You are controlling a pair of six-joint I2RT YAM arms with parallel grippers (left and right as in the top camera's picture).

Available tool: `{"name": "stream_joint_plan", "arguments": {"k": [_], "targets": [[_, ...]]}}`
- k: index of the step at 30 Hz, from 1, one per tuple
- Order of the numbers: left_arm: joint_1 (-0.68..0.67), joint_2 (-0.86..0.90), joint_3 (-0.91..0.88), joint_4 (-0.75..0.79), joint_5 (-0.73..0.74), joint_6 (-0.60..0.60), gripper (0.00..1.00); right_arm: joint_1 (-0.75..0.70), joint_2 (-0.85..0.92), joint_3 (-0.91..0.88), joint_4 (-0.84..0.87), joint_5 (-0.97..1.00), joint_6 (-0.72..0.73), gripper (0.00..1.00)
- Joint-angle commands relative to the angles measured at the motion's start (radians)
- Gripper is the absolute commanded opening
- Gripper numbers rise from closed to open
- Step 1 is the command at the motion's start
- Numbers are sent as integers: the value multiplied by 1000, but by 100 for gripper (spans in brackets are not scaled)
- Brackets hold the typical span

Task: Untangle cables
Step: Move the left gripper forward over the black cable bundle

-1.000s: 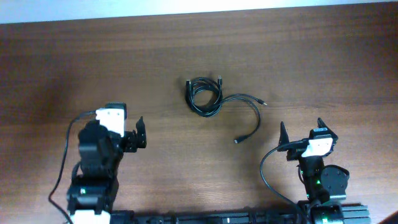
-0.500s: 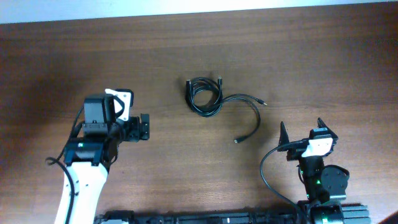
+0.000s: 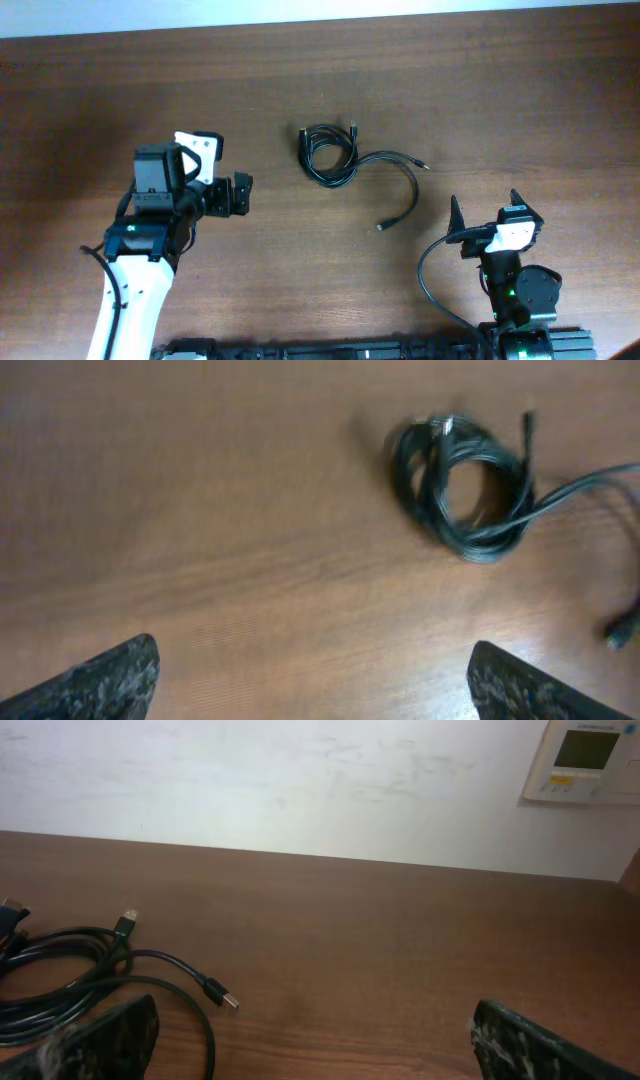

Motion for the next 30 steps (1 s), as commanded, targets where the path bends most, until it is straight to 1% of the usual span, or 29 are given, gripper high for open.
{"name": "stream_joint_plan", "arguments": {"k": [1,6,9,13,20,26,30], "targets": [[-24,26,36,31,38,-6,99,3,-8,-5,-4,-12,-6,98],[-79,160,167,22,-21,-6,99,3,-8,-5,-4,-12,-6,98],[-121,247,212,42,-26,-6,99,3,-8,-5,-4,-13,-6,98],[-195,362,212,109,-23,-5,99,3,-8,-5,-5,-12,-6,98],[-247,514,212,206,-23,-5,100,3,-8,-5,-5,-12,-6,98],[-267,608,212,295,-26,-4,97,3,-8,-5,-4,-12,-6,98],[-279,665,212,373,-26,-5,90,3,-8,-5,-4,-12,-6,99]]}}
